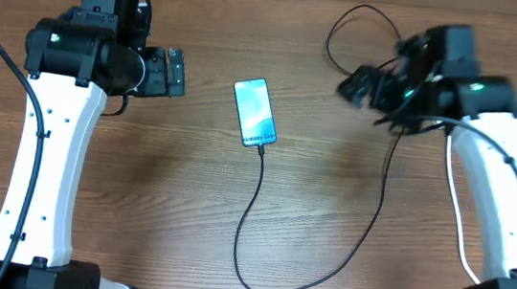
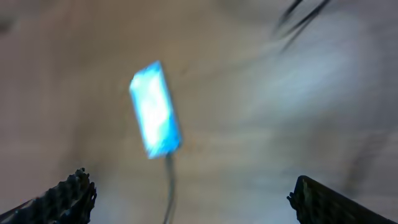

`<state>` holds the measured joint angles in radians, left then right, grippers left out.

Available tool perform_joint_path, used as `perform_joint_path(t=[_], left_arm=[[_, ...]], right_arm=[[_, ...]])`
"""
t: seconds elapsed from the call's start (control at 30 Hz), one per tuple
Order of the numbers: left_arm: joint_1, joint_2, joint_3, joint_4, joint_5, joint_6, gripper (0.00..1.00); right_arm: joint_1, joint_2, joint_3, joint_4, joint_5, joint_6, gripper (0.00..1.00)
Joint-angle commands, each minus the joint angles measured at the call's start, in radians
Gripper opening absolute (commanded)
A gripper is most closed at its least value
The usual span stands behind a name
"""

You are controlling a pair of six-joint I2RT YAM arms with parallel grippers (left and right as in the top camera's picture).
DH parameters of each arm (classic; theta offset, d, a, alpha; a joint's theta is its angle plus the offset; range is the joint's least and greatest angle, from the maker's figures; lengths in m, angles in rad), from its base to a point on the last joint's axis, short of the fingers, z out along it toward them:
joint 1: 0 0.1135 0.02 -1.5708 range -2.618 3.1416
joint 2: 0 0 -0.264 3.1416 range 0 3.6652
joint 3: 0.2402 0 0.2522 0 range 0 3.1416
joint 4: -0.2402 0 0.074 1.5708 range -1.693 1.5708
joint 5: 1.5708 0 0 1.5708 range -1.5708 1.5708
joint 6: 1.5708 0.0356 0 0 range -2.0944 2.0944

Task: Plug charger to phone and switch on socket

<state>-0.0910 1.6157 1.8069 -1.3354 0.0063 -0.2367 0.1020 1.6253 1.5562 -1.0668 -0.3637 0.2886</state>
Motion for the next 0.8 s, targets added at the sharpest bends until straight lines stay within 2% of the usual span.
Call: perform_joint_path(t=[0.0,0.13,0.37,0.6,0.77], left_arm=[[-0.001,0.021,0.006,0.001,-0.006,-0.018,1.00],[-0.001,0.021,0.006,0.001,-0.006,-0.018,1.00],[-0.001,0.021,0.006,0.001,-0.006,-0.018,1.00],[-0.001,0.021,0.006,0.001,-0.006,-0.018,1.00],[-0.001,0.021,0.006,0.001,-0.006,-0.018,1.00]], right_arm=[[-0.105,-0.015,0.078,0.019,0.350,0.084,1.00],[-0.230,0.007,0.078,0.047,0.479,0.158,1.00],[-0.401,0.097,0.077,0.157,0.366,0.179,1.00],[-0.417,0.203,0.077,0.306,0.362,0.164,1.00],[-0.417,0.261,0.077,0.392,0.375,0.053,1.00]])
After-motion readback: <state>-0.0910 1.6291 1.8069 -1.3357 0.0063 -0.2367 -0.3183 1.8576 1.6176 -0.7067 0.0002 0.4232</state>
